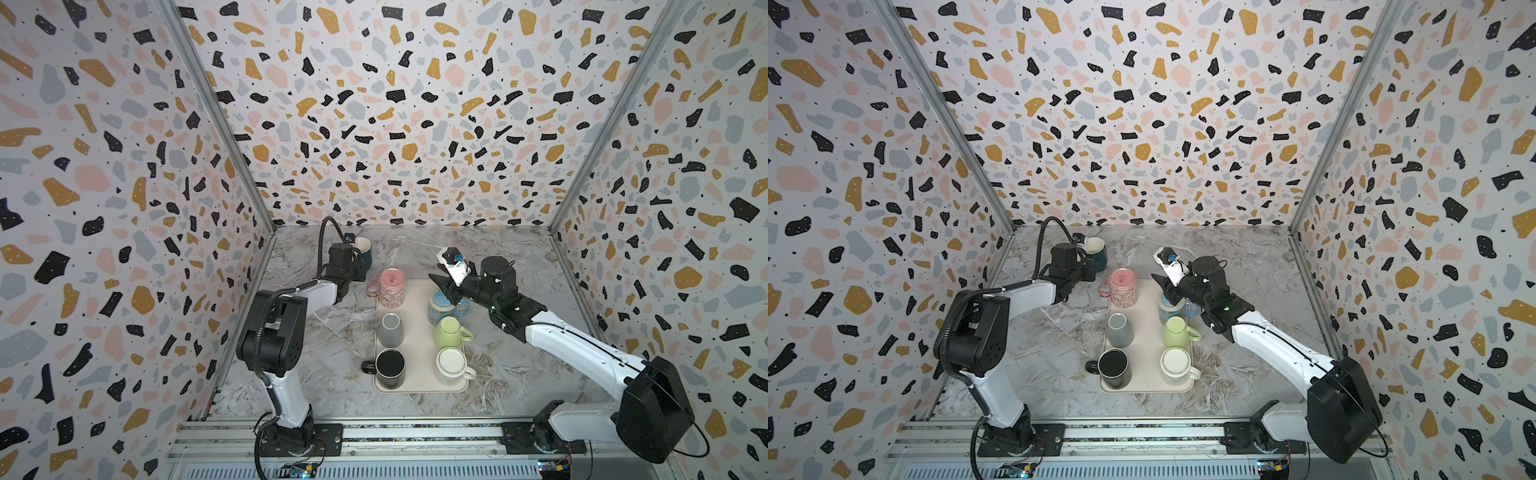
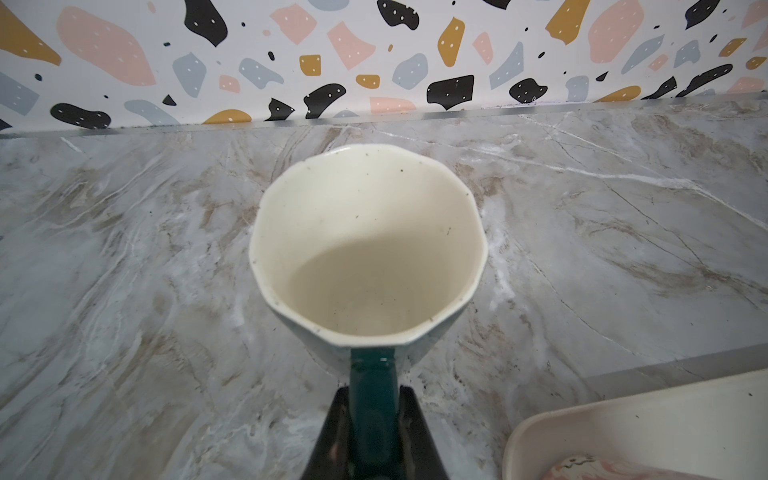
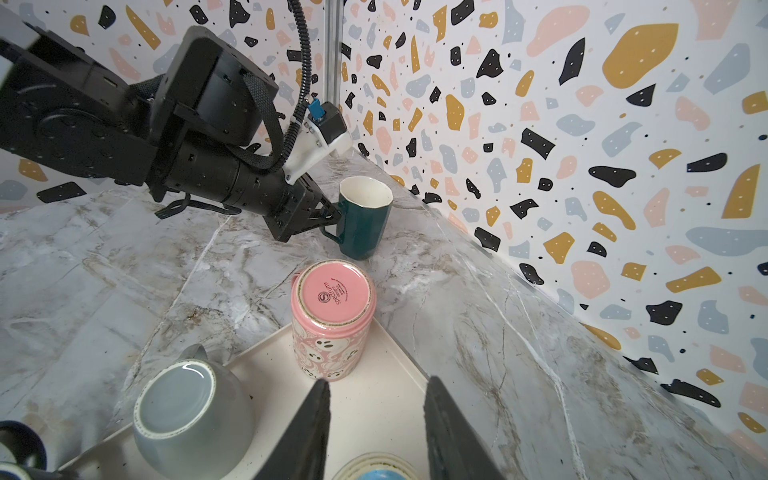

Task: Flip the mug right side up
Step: 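Lower the upright green mug onto the table and open the left gripper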

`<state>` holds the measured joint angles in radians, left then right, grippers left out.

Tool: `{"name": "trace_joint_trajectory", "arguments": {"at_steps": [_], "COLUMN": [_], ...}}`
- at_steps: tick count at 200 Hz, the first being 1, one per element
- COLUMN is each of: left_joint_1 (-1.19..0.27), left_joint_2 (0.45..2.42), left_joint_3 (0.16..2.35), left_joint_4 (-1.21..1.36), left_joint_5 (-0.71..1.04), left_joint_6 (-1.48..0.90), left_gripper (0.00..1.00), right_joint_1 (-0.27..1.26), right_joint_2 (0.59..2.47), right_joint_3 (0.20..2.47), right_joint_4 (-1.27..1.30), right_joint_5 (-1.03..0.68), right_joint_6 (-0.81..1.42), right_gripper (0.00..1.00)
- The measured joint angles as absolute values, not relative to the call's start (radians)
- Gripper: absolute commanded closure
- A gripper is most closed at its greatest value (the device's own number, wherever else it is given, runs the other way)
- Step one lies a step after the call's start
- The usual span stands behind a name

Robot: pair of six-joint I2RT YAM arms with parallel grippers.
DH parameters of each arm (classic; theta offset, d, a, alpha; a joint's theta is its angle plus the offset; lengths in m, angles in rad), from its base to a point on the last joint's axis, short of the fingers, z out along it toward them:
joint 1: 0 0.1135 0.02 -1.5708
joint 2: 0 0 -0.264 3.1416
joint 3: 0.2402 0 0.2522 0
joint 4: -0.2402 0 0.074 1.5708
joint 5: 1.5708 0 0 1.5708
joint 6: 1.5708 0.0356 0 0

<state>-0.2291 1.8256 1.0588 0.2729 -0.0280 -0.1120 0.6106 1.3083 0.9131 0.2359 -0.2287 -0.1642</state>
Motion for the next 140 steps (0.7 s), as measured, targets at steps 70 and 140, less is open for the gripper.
{"name": "trace_joint_trajectory", "arguments": {"at_steps": [70, 140], "left_joint_1": [-0.229, -0.229], "left_joint_2": [1.779, 1.697], "left_joint_3": [1.034, 1.005], "left_joint_4": [0.275, 0.267], "left_joint_5": [-0.027, -0.019], "left_joint_6": [-0.116, -0.125], "left_gripper": [0.65, 0.56], "right_joint_1": [0.611, 0.608], "right_joint_2": [1.316, 1.317], "right_joint_3": [0.913, 0.929], "right_joint_4": [0.237, 0.204], "right_joint_5": [-0.233, -0.209], "right_joint_6": [-0.158, -0.103], "right_gripper": [0.60, 0.47]}}
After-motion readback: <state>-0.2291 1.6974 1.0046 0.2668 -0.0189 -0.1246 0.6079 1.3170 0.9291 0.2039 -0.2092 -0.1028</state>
